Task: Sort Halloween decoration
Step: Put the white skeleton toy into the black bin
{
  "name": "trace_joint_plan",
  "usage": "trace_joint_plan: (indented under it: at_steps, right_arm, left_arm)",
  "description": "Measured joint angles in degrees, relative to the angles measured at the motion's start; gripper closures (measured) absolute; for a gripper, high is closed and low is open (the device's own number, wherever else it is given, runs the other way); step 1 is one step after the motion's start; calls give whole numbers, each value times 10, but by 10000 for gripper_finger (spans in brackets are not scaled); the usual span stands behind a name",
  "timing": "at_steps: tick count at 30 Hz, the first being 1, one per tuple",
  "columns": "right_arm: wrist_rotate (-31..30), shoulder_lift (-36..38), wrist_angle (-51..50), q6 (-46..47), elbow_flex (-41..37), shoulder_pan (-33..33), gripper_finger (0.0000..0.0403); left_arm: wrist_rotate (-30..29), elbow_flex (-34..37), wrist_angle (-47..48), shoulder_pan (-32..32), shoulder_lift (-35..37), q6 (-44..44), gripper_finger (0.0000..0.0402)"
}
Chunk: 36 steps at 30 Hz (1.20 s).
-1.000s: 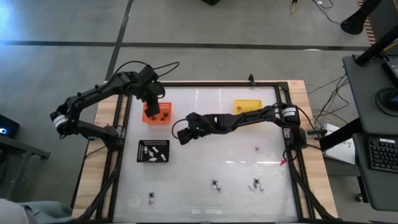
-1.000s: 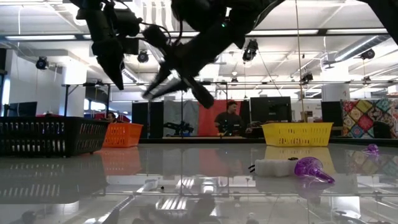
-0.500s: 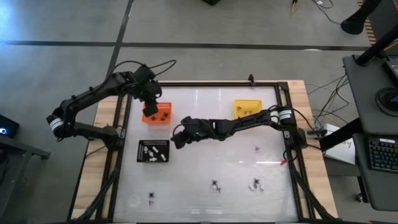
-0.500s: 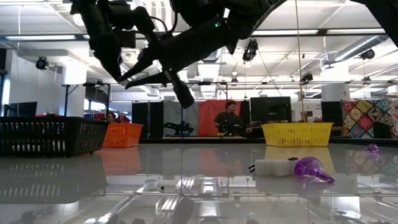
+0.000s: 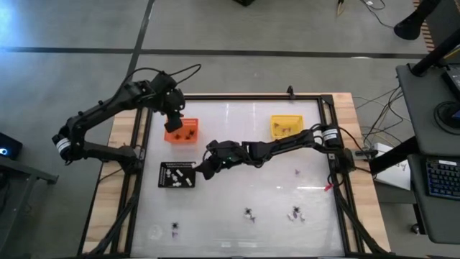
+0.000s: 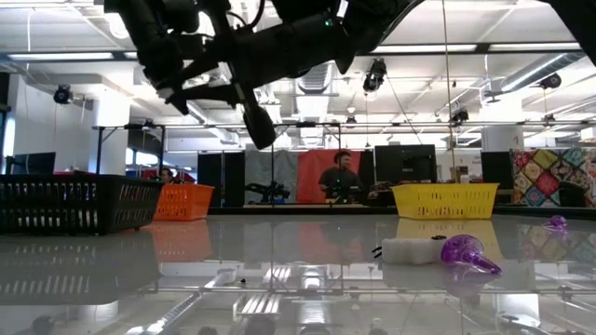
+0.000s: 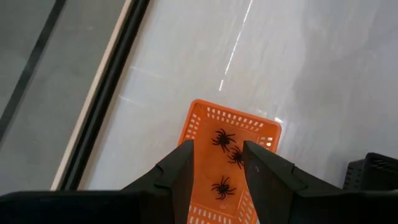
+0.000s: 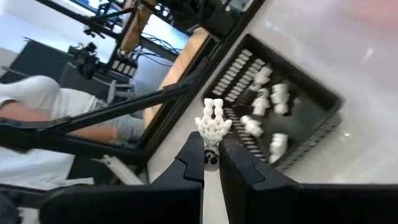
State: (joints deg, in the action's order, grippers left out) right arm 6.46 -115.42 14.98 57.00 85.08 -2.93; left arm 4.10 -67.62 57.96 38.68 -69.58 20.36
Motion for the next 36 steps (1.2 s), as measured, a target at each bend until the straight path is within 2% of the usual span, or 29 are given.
trace_joint_plan:
  at_steps: [7, 19, 29, 36]
  right_arm:
    - [0, 0, -1, -4, 0, -23, 390]
    - [17, 0, -1, -103, 17, -26, 390]
    - [-22, -1, 10, -105, 18, 7, 390]
    - [-24, -39, 56, -75, 19, 20, 390]
  left_arm:
    - [0, -27, 1, 0, 0, 0, 281]
    - [0, -39, 20, 0, 0, 1, 281]
    - [0, -39, 22, 0, 0, 1, 281]
    - [0, -39, 22, 0, 0, 4, 281]
